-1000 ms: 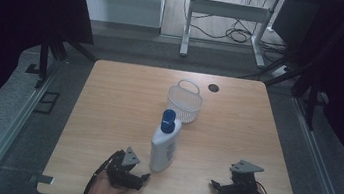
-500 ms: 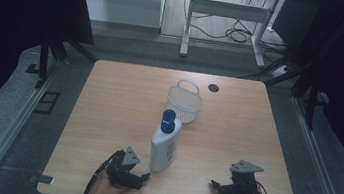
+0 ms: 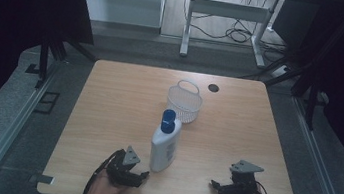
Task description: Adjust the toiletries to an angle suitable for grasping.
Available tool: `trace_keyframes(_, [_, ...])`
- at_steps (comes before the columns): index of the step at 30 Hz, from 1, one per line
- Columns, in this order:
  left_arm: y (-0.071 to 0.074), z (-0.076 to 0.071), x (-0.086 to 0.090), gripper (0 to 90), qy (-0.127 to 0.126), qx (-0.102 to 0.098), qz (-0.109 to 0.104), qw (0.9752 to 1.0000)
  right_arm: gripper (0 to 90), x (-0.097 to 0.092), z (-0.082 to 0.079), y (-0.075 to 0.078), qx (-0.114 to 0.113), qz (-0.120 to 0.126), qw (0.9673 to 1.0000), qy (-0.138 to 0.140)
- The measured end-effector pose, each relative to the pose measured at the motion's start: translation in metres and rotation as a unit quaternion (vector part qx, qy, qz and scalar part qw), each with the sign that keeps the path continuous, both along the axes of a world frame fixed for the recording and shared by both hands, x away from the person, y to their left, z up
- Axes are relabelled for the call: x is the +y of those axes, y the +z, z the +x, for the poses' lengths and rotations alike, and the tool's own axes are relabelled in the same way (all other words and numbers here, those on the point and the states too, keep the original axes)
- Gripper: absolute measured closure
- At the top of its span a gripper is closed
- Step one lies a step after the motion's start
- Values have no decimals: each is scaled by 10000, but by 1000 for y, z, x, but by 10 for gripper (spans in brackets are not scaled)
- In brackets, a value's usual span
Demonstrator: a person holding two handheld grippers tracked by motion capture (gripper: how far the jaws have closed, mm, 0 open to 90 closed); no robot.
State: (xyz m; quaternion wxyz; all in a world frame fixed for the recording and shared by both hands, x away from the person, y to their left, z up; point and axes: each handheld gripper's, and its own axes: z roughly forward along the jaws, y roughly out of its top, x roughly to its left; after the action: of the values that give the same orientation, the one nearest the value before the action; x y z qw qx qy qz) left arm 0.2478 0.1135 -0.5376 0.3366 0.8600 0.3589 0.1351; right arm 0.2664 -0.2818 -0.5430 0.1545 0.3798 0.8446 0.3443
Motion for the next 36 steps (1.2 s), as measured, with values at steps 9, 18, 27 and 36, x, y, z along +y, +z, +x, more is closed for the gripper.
trace_keyframes(9, [7, 0, 2, 311, -48, -19, -93, 9999, 0, 0, 0, 0, -1, -2, 10000, 2])
trace_keyframes(18, [12, 3, 7, 425, -1, -84, -257, 9996, 0, 0, 0, 0, -4, -5, 10000, 6])
trace_keyframes(27, [12, 11, 6, 547, 34, -15, -326, 9995, 0, 1, 0, 0, -3, -6, 10000, 9])
trace_keyframes(36, [13, 19, 7, 692, 150, -99, -378, 9991, 0, 1, 1, 0, 0, 1, 10000, 14])
